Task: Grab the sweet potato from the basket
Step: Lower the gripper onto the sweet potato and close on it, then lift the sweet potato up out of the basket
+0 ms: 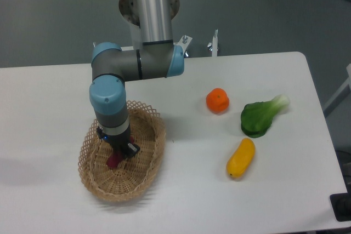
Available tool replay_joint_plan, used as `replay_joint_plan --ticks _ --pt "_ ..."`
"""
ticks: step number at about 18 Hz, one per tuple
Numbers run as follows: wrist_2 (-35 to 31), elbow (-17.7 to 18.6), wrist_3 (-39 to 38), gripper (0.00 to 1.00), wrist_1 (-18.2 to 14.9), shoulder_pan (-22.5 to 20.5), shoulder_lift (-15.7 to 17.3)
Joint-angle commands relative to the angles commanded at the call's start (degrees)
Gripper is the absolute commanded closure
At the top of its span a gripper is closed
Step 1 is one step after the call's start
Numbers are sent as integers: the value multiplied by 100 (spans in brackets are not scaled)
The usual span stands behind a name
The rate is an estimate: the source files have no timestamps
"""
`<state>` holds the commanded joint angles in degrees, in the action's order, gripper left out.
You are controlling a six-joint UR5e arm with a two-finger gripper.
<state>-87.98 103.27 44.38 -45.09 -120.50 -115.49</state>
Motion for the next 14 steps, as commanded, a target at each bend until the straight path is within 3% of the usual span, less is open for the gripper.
replay_joint_plan --ticks 5,8,14 --pt "0 -79 245 79 -17 -70 202" --pt "17 -131 579 79 -96 -351 456" --pt "35 -571 1167 78 -289 -1088 685"
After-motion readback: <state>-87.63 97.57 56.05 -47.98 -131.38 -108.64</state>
